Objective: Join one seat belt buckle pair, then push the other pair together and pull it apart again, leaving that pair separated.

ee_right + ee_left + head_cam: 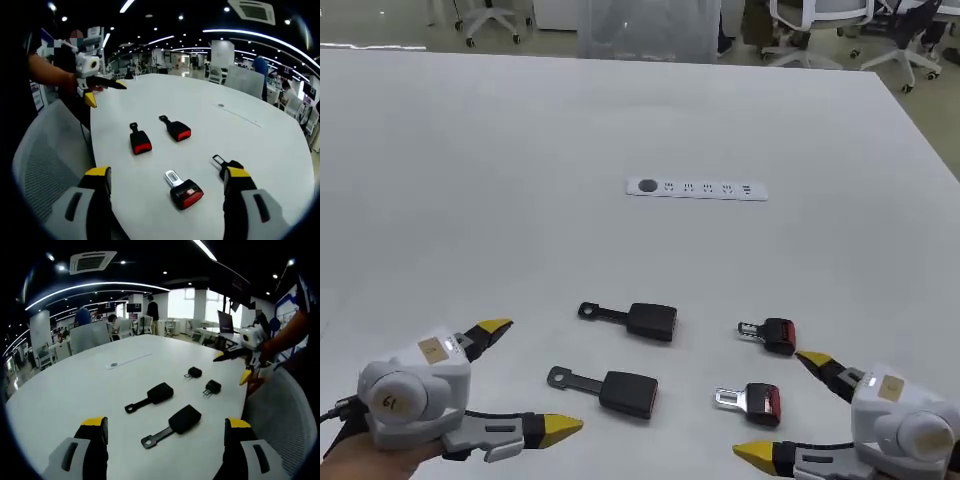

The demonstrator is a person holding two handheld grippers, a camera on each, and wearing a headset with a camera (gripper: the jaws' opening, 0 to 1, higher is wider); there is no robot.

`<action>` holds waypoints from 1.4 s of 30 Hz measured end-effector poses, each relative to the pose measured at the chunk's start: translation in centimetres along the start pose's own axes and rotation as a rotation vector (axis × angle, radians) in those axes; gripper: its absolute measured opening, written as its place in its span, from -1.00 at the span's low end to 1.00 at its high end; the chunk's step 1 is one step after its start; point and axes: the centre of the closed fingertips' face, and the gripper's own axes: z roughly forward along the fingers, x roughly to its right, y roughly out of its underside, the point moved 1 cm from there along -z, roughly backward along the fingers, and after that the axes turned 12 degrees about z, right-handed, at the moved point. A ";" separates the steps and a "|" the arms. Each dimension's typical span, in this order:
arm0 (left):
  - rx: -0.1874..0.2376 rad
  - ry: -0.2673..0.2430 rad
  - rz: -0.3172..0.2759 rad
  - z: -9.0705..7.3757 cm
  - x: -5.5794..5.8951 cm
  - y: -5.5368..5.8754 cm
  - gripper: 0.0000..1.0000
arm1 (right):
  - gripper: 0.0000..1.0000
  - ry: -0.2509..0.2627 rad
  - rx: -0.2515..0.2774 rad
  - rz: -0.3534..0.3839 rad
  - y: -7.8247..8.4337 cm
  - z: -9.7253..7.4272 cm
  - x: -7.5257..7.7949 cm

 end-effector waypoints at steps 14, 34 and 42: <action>-0.004 0.013 0.011 0.2 0.1 0.0 0.97 | 0.89 -0.003 -0.011 -0.009 0.1 -0.1 0.2; -0.024 0.055 0.046 1.0 0.6 0.0 0.97 | 0.86 -0.009 -0.066 -0.029 1.2 -0.6 1.1; -0.041 0.088 0.056 1.8 1.2 0.4 0.95 | 0.80 -0.018 -0.104 -0.024 2.6 -0.8 1.4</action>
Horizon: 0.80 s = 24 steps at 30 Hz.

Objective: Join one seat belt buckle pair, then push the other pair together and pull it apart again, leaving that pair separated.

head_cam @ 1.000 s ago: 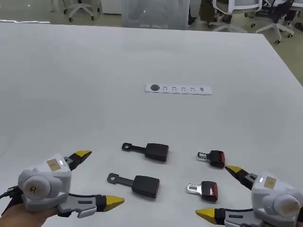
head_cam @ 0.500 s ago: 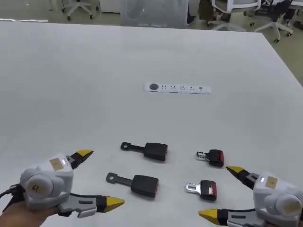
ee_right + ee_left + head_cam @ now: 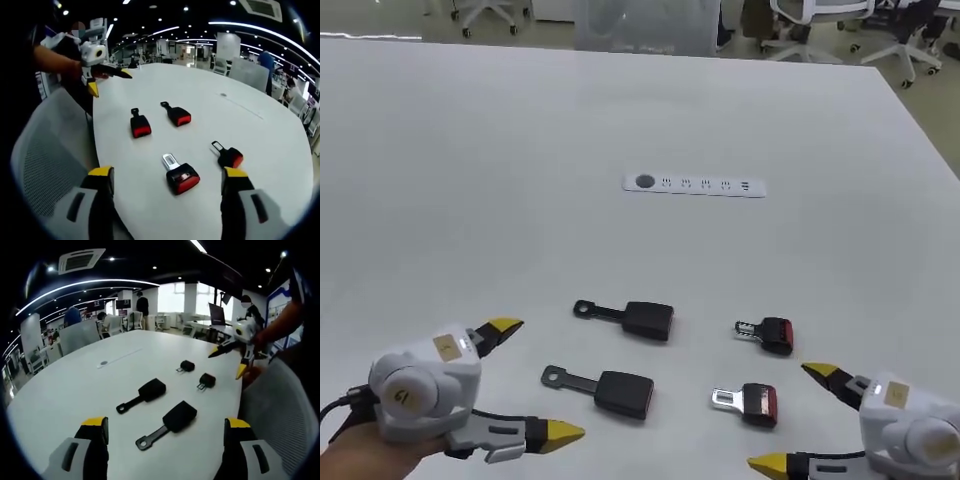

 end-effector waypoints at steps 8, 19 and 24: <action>-0.025 0.047 0.014 1.0 1.0 0.5 0.92 | 0.77 -0.006 -0.028 0.010 0.8 0.1 0.6; -0.055 0.102 0.059 2.4 1.1 0.6 0.81 | 0.71 -0.039 -0.058 -0.008 1.0 1.0 1.4; -0.093 0.135 0.111 3.3 1.3 1.0 0.79 | 0.68 -0.057 -0.072 -0.012 1.2 1.5 1.9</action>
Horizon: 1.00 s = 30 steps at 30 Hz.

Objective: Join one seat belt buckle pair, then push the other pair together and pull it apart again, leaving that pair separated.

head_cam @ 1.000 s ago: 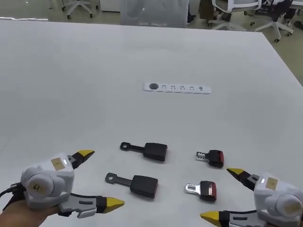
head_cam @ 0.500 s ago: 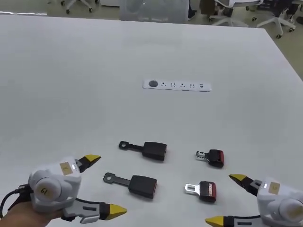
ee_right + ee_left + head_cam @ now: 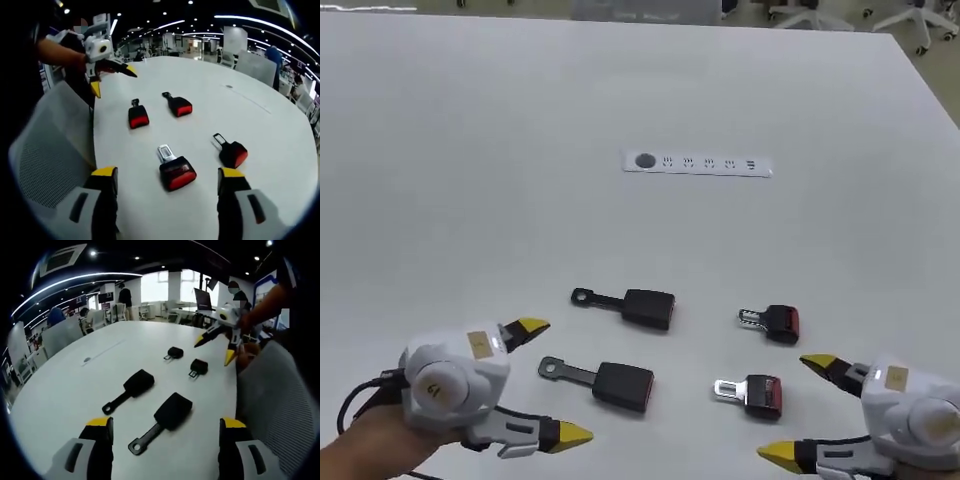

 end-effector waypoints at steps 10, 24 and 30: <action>-0.019 0.045 0.024 1.8 0.1 -0.1 0.71 | 0.64 -0.045 -0.042 -0.027 0.6 1.0 0.7; -0.087 0.170 0.107 5.4 0.5 0.7 0.52 | 0.51 -0.107 -0.096 -0.040 1.4 2.1 1.5; -0.118 0.234 0.152 6.8 0.8 1.3 0.49 | 0.47 -0.136 -0.124 -0.041 1.9 2.7 1.5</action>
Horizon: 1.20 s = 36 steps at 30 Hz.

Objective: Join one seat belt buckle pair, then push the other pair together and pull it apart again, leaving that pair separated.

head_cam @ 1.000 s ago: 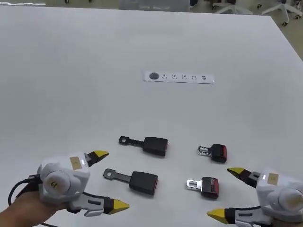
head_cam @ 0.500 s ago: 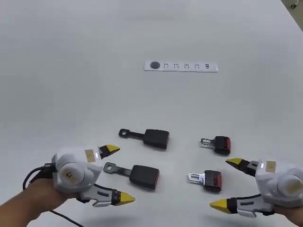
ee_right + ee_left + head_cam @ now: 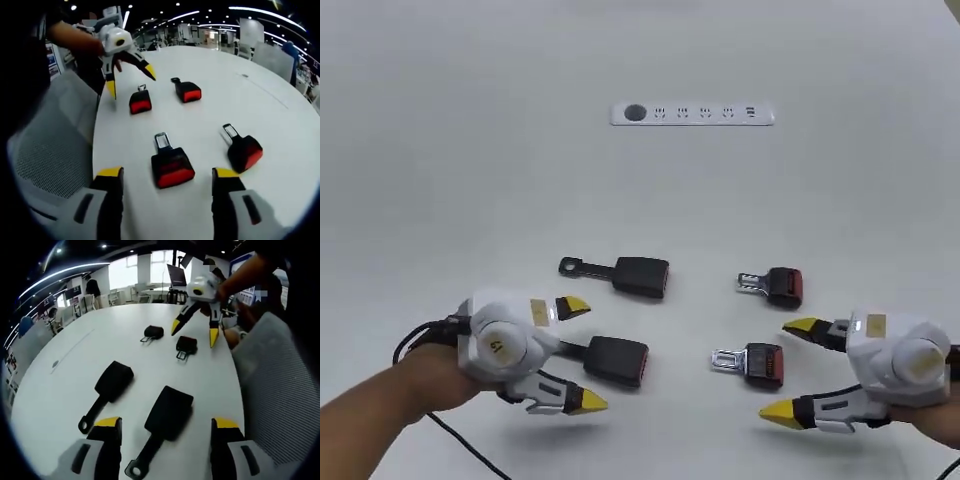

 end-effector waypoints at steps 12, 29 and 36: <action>-0.023 0.074 0.096 1.9 -0.3 0.0 0.42 | 0.36 -0.021 -0.020 -0.003 0.2 0.8 0.5; -0.057 0.159 0.186 3.0 0.4 1.1 0.02 | 0.06 -0.048 -0.058 -0.056 0.1 0.9 0.6; -0.052 0.163 0.208 2.7 0.2 1.5 -0.08 | -0.03 -0.054 -0.069 -0.089 0.2 0.9 0.6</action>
